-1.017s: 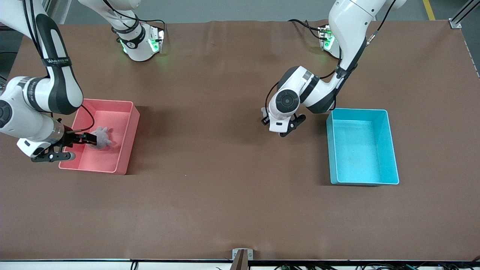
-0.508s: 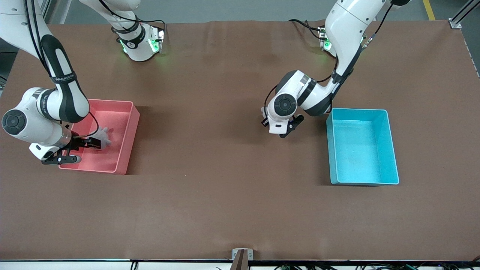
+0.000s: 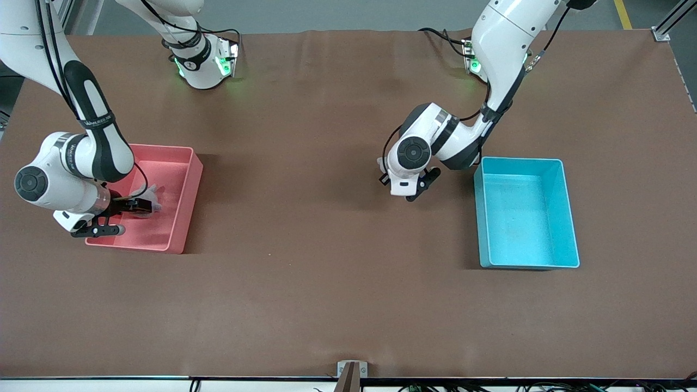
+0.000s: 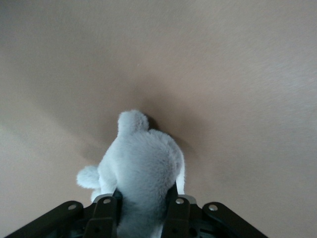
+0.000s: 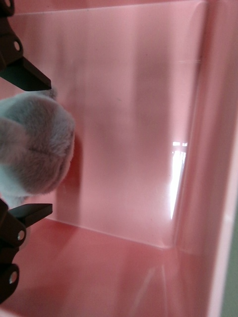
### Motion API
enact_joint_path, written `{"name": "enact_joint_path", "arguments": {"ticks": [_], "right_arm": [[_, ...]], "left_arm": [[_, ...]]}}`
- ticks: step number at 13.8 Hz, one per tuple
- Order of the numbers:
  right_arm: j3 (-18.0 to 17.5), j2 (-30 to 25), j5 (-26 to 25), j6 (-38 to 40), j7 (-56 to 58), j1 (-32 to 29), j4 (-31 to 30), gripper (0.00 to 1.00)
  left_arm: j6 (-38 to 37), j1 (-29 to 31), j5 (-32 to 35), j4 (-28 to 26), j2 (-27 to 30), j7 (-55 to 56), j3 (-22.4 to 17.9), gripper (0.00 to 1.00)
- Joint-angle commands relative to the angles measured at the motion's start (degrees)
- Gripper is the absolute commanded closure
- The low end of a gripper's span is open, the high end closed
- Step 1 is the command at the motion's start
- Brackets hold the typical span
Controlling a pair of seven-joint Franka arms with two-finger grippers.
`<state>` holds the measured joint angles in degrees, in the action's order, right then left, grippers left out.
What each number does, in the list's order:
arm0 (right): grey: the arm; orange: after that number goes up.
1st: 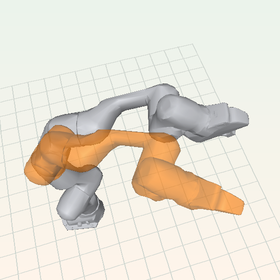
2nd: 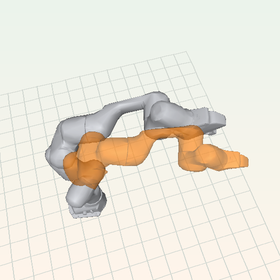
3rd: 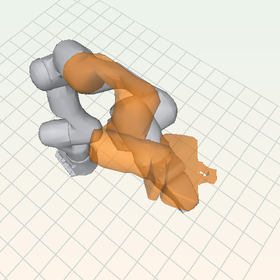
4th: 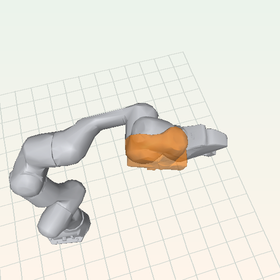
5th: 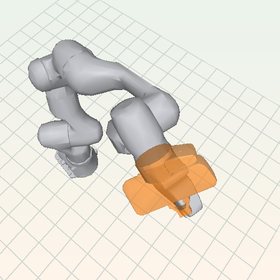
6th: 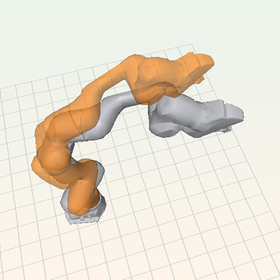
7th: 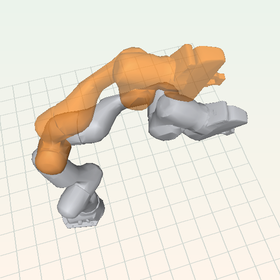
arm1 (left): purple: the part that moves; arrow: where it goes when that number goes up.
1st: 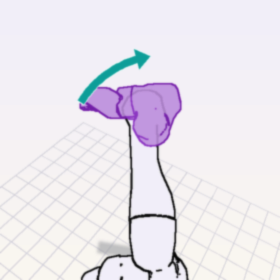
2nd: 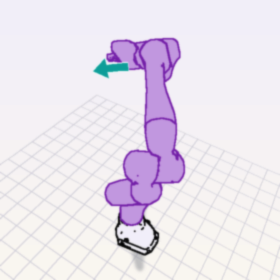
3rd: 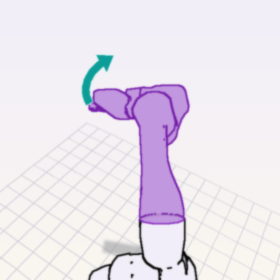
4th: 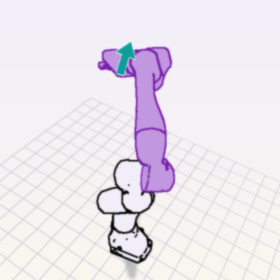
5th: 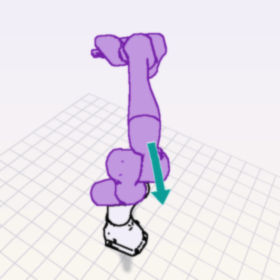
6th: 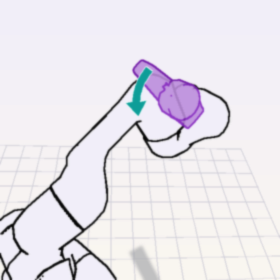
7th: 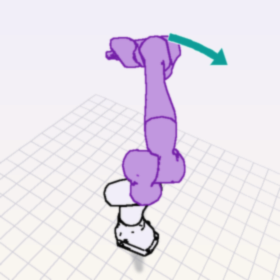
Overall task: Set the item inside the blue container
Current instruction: 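Carry the plush to the blue box while the right gripper grasps another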
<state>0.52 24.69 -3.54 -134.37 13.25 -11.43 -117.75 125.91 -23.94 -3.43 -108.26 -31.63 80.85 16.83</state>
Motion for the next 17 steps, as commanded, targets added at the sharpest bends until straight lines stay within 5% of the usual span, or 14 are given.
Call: {"name": "enact_joint_path", "arguments": {"ticks": [1, 3, 7, 10, 14, 15, 17], "right_arm": [[-1.2, -0.1, -0.1, -0.1, 0.5, -1.3, -0.8, 0.00], [-1.2, -0.1, -0.1, 0.2, 0.6, -1.3, -0.8, 0.02], [-1.4, -0.1, -0.1, 2.1, 0.6, -1.1, -1.1, 0.49], [-1.6, -0.2, -0.1, 2.6, 0.6, -0.8, -1.1, 0.78], [-2.1, -1.0, -0.1, 4.6, 0.7, -0.3, -0.7, 0.88], [-2.1, -1.4, -0.1, 5.7, 0.7, -0.3, -0.2, 0.88], [-2.2, -4.2, -0.1, 8.5, 0.7, -0.1, 0.6, 0.88]], "left_arm": [[-0.9, 2.9, 1.4, 3.0, 3.2, 0.0, -0.3, 1.00], [-5.2, 4.8, 1.4, 6.9, 4.6, -4.4, -0.7, 1.00], [-16.8, 12.2, 5.1, 18.2, 5.3, -12.2, -0.7, 1.00], [-21.5, 22.9, 6.5, 18.4, 6.8, -31.7, -0.7, 1.00], [-23.0, 34.6, 10.4, 16.9, 5.4, -49.7, -0.6, 0.98], [-23.0, 36.8, 10.4, 16.9, 4.4, -50.2, -0.6, 0.90], [-22.9, 38.4, 10.2, 16.3, 3.1, -50.2, -0.6, 0.53]]}}
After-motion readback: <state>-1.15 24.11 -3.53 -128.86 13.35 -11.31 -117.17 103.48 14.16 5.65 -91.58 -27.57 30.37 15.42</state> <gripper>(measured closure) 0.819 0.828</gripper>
